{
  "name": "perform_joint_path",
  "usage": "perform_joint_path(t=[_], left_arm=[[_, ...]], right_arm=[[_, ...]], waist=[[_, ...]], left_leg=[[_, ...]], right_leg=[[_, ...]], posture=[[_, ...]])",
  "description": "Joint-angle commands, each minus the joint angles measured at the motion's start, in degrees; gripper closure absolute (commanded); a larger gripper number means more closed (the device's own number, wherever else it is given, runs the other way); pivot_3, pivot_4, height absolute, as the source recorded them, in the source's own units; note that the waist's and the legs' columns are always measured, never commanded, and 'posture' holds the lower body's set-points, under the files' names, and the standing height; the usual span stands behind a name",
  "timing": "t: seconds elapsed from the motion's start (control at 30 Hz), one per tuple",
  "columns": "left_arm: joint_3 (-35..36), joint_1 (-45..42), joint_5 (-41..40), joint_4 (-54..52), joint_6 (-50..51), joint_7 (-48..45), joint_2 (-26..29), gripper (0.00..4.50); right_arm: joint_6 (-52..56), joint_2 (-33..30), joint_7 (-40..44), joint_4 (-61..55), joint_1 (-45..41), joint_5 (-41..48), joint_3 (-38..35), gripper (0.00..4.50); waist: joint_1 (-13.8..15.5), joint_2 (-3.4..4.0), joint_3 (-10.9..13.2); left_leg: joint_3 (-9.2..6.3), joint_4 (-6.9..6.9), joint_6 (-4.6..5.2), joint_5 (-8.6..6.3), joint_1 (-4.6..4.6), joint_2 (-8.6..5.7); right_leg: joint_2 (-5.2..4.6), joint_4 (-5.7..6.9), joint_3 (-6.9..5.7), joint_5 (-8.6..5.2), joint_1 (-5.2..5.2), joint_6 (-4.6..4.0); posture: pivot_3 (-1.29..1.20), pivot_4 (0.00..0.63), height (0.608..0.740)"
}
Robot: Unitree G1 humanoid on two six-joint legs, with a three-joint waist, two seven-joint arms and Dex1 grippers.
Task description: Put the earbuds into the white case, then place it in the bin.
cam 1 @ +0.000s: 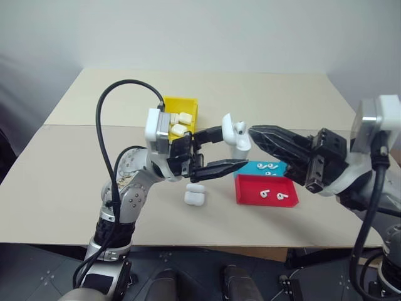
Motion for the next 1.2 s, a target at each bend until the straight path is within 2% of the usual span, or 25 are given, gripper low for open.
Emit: perform_joint_path(t=[0.03, 0.13, 0.23, 0.33, 0.47, 0.5, 0.63, 0.73, 0.93, 1.07, 1.2], left_arm=[[1.1, -0.8, -1.0, -1.6, -0.7, -0.5, 0.7, 1.66], [2.1, -0.8, -0.9, -0.6, -0.9, -2.2, 2.8, 1.66], [4.0, -0.9, -1.0, 0.9, -1.2, -4.0, 5.5, 1.66], [4.8, -0.7, -1.0, 1.1, -1.4, -3.8, 6.1, 1.66], [4.9, 0.4, -0.7, 0.1, -1.8, -3.7, 5.9, 1.66], [4.9, 0.7, -0.7, -0.2, -1.8, -3.6, 5.9, 1.66], [4.7, 1.4, -0.4, -0.9, -2.4, -2.9, 5.2, 1.66], [4.6, 1.7, -0.1, -1.1, -3.1, -2.2, 4.5, 1.66], [4.7, 3.7, 0.4, -2.8, -4.2, -0.8, 4.1, 1.66], [5.2, 4.9, 0.4, -4.4, -4.5, 0.4, 4.6, 1.66], [5.5, 6.0, 0.3, -5.9, -4.6, 1.7, 5.2, 1.66]], right_arm=[[-2.3, -1.6, 1.1, -0.7, 0.5, 0.6, -2.0, 3.86], [-2.0, -5.0, 4.0, 2.4, 0.6, -2.4, -3.4, 3.86], [-0.3, -14.6, 9.3, 8.3, -0.9, -13.4, 0.5, 3.86], [-1.8, -22.2, 14.7, 13.1, -2.7, -25.5, 9.0, 3.29], [-8.3, -26.2, 23.9, 20.4, -10.8, -44.0, 24.5, 1.97], [-9.3, -25.5, 25.8, 22.6, -13.8, -47.8, 28.0, 1.60], [-16.7, -18.6, 32.8, 37.3, -27.6, -65.8, 43.0, 1.60], [-25.8, -13.7, 37.1, 50.4, -34.2, -75.9, 49.5, 1.60], [-45.2, -7.4, 43.3, 75.5, -43.0, -87.8, 55.4, 1.60], [-51.9, -3.5, 47.8, 87.0, -47.7, -89.4, 54.7, 1.60], [-56.5, -1.2, 50.0, 93.8, -50.0, -90.9, 53.8, 2.47]], waist=[[0.0, 0.00, 0.0], [0.0, 0.00, 0.0], [-0.1, 0.00, 0.0], [0.0, 0.01, 0.0], [-0.3, 0.02, 0.0], [-0.4, 0.03, 0.0], [-0.7, 0.03, 0.0], [-0.4, 0.03, 0.0], [0.1, 0.04, 0.0], [-0.1, 0.04, 0.0], [-0.3, 0.05, 0.0]], left_leg=[[0.00, 0.00, 0.00, 0.00, 0.00, 0.00], [0.00, 0.01, 0.00, 0.00, 0.01, 0.00], [0.10, 0.03, 0.00, 0.00, 0.06, 0.00], [0.17, 0.05, 0.00, 0.01, 0.13, 0.02], [0.25, 0.03, 0.00, 0.01, 0.10, 0.03], [0.27, 0.03, 0.00, 0.00, 0.09, 0.03], [0.34, 0.02, 0.00, 0.00, 0.05, 0.04], [0.35, 0.02, 0.00, 0.00, 0.05, 0.02], [0.37, 0.00, 0.00, 0.00, -0.07, -0.04], [0.37, -0.03, -0.01, -0.01, -0.05, -0.01], [0.35, -0.06, -0.01, 0.00, 0.04, 0.02]], right_leg=[[0.00, 0.00, 0.00, 0.00, 0.00, 0.00], [0.00, 0.01, 0.00, 0.00, 0.00, 0.00], [0.00, 0.05, 0.02, 0.00, 0.01, -0.01], [0.01, 0.04, 0.01, 0.00, 0.05, -0.03], [0.01, 0.04, 0.06, 0.01, -0.04, -0.02], [0.02, 0.04, 0.08, 0.01, -0.07, -0.02], [0.03, 0.04, 0.13, 0.02, -0.15, -0.03], [0.03, 0.04, 0.10, 0.03, -0.15, -0.04], [-0.08, -0.02, 0.05, 0.04, -0.19, -0.03], [-0.09, -0.03, 0.06, 0.05, -0.20, -0.03], [-0.06, 0.08, 0.05, 0.08, -0.20, -0.09]], posture=[[0.00, 0.150, 0.740], [0.00, 0.150, 0.740], [0.00, 0.150, 0.740], [0.00, 0.150, 0.740], [0.00, 0.150, 0.740], [0.00, 0.150, 0.740], [0.00, 0.150, 0.740], [0.00, 0.150, 0.740], [0.00, 0.150, 0.740], [0.00, 0.150, 0.740], [0.00, 0.150, 0.740]])
